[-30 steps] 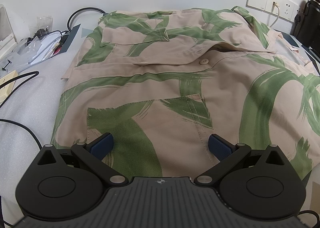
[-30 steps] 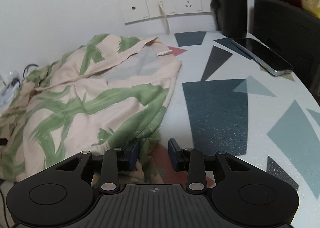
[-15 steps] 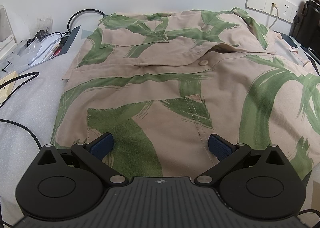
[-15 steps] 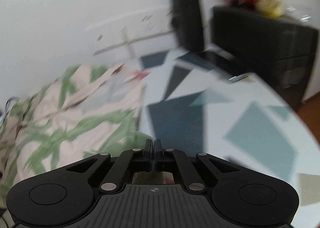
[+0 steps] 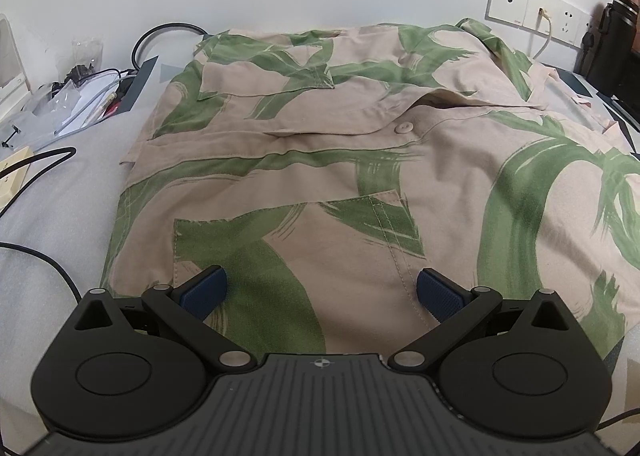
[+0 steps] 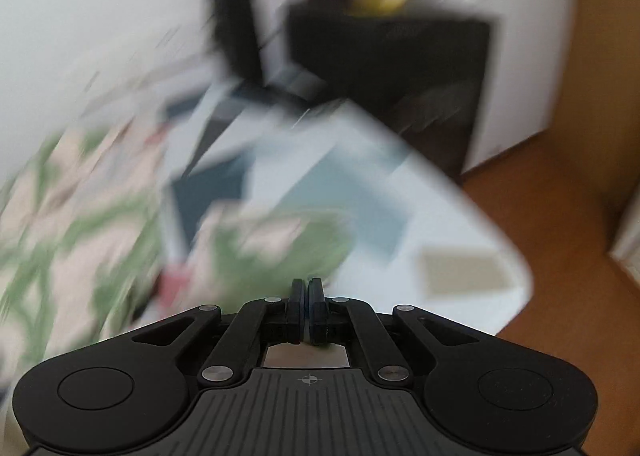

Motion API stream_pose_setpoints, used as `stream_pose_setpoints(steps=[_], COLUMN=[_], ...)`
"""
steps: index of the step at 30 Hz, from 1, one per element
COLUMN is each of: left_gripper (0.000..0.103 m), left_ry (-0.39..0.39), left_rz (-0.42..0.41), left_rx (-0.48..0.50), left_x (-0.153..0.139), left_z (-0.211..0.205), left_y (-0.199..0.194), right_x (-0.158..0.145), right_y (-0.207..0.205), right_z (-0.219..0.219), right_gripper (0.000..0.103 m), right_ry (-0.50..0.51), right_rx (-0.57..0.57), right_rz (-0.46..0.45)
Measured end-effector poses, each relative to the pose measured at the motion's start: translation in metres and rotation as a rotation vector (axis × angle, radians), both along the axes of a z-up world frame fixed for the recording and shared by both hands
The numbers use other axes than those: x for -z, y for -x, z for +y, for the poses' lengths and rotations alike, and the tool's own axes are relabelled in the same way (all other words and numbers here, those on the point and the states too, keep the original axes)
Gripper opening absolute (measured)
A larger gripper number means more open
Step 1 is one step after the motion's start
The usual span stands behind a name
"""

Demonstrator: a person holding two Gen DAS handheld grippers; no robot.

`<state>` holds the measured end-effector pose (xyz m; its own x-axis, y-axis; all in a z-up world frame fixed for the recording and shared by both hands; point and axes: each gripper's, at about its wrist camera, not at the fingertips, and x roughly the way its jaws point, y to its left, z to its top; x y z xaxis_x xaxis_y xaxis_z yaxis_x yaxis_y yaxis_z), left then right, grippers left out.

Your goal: Fold clothes

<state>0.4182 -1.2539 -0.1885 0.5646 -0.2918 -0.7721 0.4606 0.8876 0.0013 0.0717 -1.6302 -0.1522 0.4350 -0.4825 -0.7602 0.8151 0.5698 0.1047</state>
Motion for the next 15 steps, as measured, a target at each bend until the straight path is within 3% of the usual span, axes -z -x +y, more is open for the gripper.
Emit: stream_pose_setpoints(steps=[1, 3, 8, 15], left_gripper=[0.103, 0.103, 0.103, 0.103], left_ry=[0.0, -0.001, 0.001, -0.001], left_rz=[0.0, 0.002, -0.001, 0.007], left_rx=[0.002, 0.004, 0.009, 0.026], left_x=[0.0, 0.0, -0.001, -0.001], left_z=[0.0, 0.0, 0.0, 0.002], left_y=[0.0, 0.0, 0.0, -0.001], right_x=[0.005, 0.007, 0.004, 0.004], right_y=[-0.004, -0.008, -0.023, -0.059], right_z=[0.004, 0.013, 0.032, 0.072], right_gripper=[0.005, 0.023, 0.049, 0.068], right_ry=[-0.02, -0.003, -0.004, -0.111], right_rx=[-0.04, -0.063, -0.176, -0.44], right_rz=[0.018, 0.017, -0.043, -0.085])
